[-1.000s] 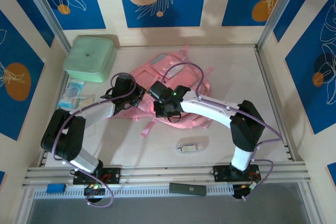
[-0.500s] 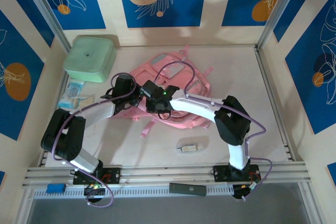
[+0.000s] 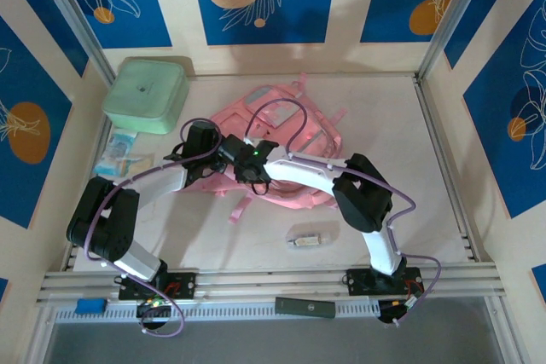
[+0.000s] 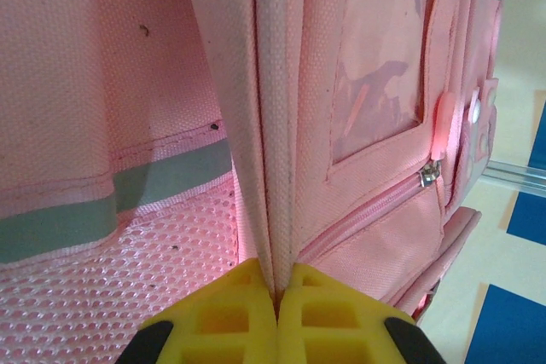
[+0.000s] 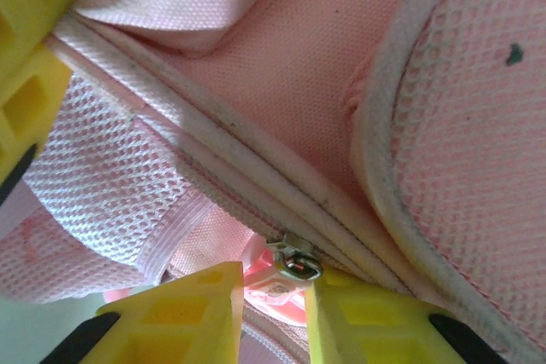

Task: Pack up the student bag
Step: Zip the student bag at the center of the table.

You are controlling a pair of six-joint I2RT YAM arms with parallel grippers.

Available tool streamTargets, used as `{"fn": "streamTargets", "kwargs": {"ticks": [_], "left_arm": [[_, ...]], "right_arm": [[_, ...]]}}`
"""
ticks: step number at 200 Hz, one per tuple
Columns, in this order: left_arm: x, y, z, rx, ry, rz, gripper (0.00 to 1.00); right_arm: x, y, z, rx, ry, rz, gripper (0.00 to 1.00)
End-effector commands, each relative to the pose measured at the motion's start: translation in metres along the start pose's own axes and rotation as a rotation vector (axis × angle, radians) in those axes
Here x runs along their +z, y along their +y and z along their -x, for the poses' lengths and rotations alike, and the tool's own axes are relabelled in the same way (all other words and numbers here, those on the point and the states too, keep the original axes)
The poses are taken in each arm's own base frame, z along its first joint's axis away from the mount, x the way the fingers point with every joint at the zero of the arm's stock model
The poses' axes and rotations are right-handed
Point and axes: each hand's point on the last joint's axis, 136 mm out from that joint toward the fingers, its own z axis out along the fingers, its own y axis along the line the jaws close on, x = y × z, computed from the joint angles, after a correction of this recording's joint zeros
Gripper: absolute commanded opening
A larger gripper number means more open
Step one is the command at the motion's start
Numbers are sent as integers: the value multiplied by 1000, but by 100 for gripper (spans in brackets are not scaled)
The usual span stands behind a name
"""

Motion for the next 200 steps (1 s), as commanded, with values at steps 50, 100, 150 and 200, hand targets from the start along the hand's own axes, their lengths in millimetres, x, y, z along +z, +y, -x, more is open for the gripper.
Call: {"fn": "streamTargets", "kwargs": {"ticks": [50, 100, 150, 200], "left_arm": [[-13, -29, -4, 16, -5, -80, 0], [-14, -24, -3, 12, -16, -73, 0], [-13, -22, -1, 4, -24, -73, 0], [-11, -13, -2, -7, -26, -50, 0]], "right_arm": [[5, 11, 49, -5, -172, 18, 16], [-20, 6, 44, -56, -131, 19, 9], [-26, -31, 4, -116, 10, -71, 5], [-37, -47, -23, -161, 125, -112, 0]]}}
